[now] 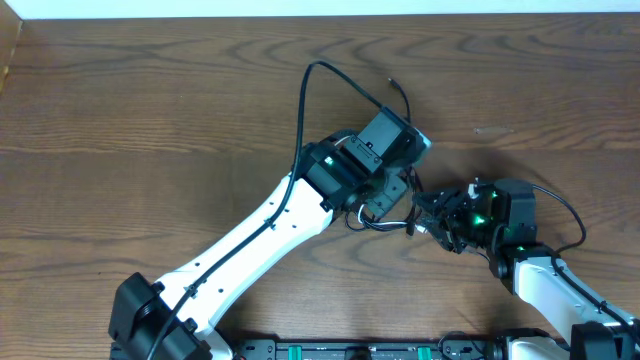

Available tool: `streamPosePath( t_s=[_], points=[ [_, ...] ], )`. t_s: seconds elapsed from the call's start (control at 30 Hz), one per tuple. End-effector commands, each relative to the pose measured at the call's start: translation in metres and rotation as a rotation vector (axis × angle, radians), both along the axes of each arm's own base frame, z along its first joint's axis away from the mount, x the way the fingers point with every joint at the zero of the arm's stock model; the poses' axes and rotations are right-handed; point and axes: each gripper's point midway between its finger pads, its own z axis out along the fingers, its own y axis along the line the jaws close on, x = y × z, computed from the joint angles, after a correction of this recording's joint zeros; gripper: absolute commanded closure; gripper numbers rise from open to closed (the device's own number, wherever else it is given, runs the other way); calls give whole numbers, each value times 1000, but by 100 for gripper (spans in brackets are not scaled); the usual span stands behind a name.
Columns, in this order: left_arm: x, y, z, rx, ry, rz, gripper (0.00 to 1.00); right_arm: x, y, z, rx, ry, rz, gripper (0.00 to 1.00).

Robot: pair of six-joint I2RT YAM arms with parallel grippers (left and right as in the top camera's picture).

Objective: Untangle cables

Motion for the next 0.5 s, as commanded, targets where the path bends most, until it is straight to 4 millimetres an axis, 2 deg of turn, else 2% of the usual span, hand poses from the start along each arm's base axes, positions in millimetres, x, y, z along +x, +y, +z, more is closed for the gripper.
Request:
streamPosePath(
  t_s=[0.0, 0.2, 0.27, 0.47],
  points=[
    [20, 24, -9, 63, -25, 163, 40, 1, -1, -1, -25, -8, 2, 37],
    [32, 47, -31, 81, 66, 337, 39, 1, -1, -2, -28, -10, 2, 36],
    [33, 52, -43, 97, 102, 388, 33, 1, -2, -2, -30, -11, 0, 36],
    [20, 43, -88, 134, 267, 390, 32, 1, -2, -2, -29, -11, 1, 36]
  ],
)
